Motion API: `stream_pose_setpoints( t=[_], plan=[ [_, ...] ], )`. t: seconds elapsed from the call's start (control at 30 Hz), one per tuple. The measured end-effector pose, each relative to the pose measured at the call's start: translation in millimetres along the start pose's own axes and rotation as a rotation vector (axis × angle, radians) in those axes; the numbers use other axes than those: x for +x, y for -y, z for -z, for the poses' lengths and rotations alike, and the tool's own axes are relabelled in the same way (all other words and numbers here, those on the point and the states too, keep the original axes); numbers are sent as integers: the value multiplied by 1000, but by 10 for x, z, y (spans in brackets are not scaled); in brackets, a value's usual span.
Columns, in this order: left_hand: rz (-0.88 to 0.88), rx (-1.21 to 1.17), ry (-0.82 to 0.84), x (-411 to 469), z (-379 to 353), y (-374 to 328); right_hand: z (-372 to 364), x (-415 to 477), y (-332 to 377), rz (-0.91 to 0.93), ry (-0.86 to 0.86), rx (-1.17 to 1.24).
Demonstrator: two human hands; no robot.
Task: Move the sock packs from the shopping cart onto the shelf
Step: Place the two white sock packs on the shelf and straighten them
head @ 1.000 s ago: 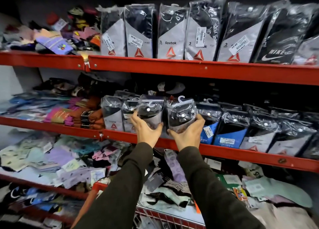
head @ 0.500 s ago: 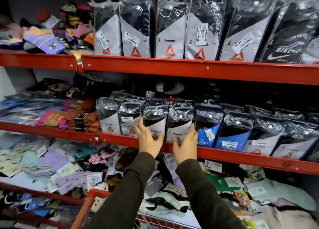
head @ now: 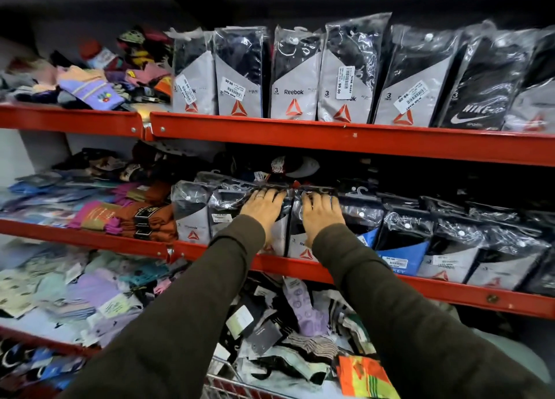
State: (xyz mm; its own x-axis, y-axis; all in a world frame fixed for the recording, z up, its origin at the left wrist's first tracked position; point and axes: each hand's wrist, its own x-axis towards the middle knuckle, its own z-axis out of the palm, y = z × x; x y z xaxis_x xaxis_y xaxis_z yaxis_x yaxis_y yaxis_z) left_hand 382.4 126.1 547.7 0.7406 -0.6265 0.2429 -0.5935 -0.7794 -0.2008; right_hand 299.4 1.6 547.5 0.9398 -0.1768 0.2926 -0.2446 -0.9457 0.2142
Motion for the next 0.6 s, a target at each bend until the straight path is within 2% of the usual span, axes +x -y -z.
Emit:
stream_pose_setpoints(
  t=[0.1, 0.27, 0.47, 0.6],
  plan=[
    [-17, -41, -81, -24, -115, 11, -53, 14, -70, 62, -18, -39],
    [-59, -102, -75, -77, -177, 57, -77, -19, -147, 127, -45, -46],
    [-13, -145, -100, -123, -156, -25, -49, -24, -60, 78, -37, -51],
    [17, -138, -44, -120, -80, -86, 8, 2, -91, 67, 5, 6]
  ],
)
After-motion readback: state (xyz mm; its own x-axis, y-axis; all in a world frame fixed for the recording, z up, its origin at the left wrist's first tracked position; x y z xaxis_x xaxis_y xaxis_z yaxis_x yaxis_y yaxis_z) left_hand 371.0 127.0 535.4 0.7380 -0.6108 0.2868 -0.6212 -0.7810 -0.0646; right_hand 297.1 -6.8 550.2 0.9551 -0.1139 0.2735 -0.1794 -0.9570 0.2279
